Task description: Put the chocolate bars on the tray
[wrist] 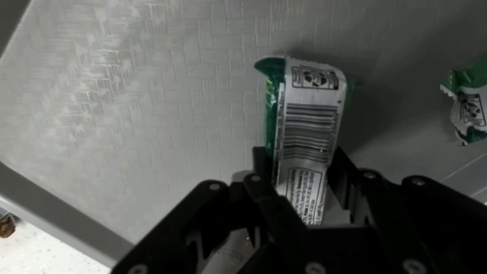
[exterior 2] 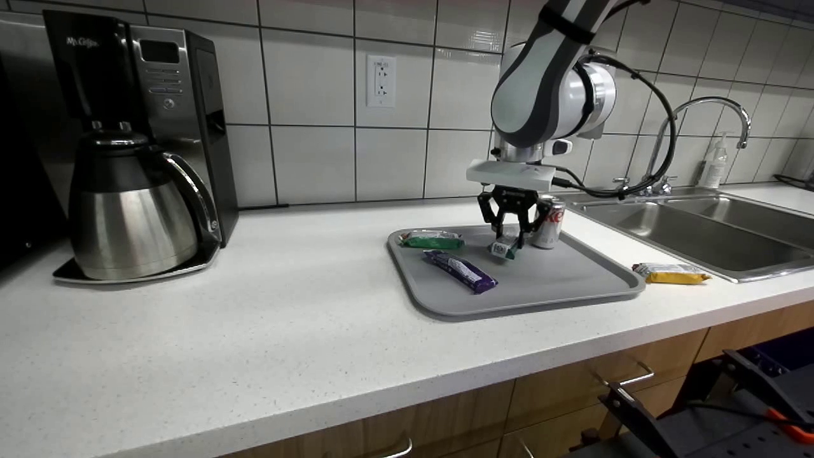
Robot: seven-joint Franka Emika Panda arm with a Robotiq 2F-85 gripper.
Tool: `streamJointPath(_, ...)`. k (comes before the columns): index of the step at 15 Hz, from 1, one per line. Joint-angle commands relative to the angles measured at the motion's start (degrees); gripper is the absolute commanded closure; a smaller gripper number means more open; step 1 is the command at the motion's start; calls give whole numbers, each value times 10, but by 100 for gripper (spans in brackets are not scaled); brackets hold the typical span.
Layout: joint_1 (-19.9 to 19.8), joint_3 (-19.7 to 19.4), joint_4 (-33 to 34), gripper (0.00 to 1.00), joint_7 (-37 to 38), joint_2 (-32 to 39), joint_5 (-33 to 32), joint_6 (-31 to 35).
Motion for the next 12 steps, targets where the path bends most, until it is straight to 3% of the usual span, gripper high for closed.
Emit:
streamJointPath(1, 5, -9, -7, 31, -14, -8, -6, 7)
streamJointPath(5, 5, -12, -12, 2, -15, -29, -5, -13)
streamJointPath(12, -12, -10, -34, 0, -52, -108, -8, -46)
